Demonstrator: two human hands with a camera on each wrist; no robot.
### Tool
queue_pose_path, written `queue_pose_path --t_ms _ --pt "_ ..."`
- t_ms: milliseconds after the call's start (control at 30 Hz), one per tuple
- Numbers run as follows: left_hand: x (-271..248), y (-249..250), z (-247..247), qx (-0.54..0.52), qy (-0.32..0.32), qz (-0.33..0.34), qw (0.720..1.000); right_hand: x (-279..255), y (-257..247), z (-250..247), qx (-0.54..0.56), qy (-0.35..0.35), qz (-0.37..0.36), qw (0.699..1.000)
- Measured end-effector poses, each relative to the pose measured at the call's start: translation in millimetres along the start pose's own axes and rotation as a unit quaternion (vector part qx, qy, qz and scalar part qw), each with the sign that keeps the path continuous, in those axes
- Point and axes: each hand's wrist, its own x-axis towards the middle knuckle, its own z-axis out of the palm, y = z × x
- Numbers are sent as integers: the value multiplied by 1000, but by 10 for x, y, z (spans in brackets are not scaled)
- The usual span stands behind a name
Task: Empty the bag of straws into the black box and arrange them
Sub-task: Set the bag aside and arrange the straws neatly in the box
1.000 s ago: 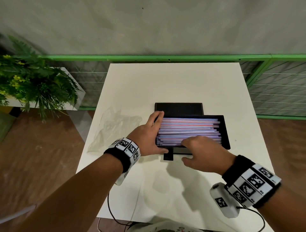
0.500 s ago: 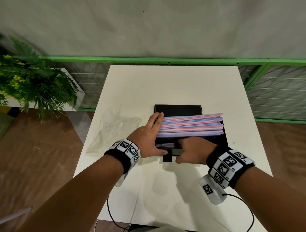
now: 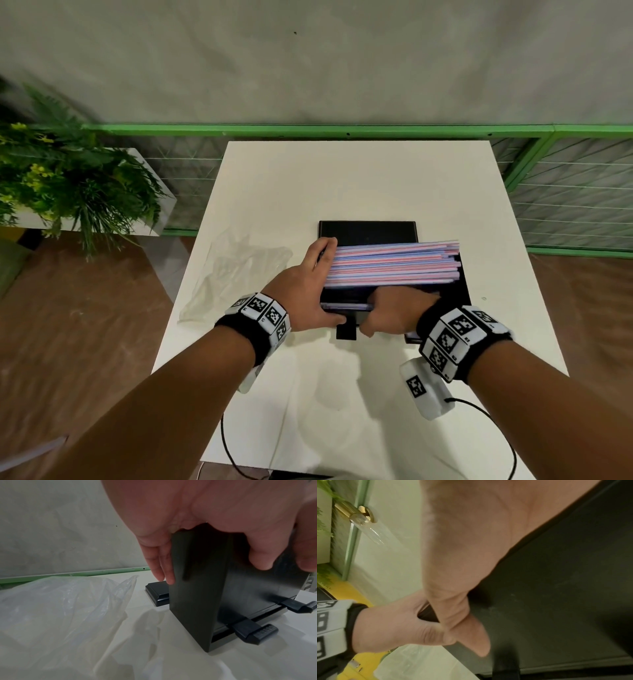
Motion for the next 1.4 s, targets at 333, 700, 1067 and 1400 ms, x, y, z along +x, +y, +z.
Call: queue_pose_path --t_ms 333,700,1067,1400 --pt "5 -4 6 1 6 5 1000 21 36 63 -81 54 -5 995" --pt "15 -14 17 16 3 1 1000 -124 152 316 -246 293 -143 913" --pt "7 6 -1 16 4 5 1000 -211 212 328 -250 390 -233 855" --pt "1 13 -6 13 6 6 1000 -248 95 254 -235 279 -123 923"
